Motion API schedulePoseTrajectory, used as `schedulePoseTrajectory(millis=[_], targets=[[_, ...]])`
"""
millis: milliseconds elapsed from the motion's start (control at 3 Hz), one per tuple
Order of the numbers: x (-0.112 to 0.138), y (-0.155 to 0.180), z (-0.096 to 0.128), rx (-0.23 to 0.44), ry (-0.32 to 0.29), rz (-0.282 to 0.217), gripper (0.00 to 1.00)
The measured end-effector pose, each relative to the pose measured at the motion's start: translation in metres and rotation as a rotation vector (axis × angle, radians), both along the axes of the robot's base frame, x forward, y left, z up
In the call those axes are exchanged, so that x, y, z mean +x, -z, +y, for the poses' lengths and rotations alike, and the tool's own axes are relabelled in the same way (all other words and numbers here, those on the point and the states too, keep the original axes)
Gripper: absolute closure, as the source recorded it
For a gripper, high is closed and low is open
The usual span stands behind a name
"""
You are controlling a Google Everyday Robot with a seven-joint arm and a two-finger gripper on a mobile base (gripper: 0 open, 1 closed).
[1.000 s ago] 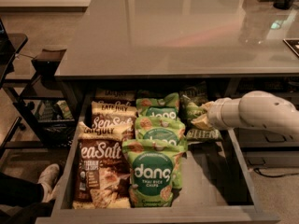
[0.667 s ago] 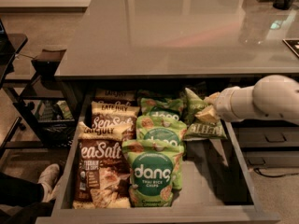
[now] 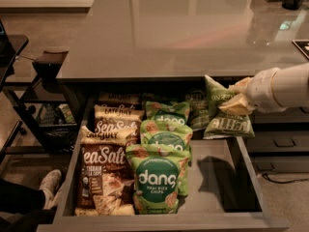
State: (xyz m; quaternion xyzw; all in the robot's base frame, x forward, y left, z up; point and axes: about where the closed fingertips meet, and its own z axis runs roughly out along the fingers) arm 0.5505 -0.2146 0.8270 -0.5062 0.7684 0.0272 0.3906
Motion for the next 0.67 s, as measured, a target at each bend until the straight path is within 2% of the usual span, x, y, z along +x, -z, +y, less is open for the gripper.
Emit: schedulePoseTrajectory(millis=[333,667], targets=[[-0.0088,-0.0533,0.0000,0.017,-0.065,-0.025,1.00],[-0.0088,-0.0533,0.0000,0.017,-0.065,-0.025,1.00]])
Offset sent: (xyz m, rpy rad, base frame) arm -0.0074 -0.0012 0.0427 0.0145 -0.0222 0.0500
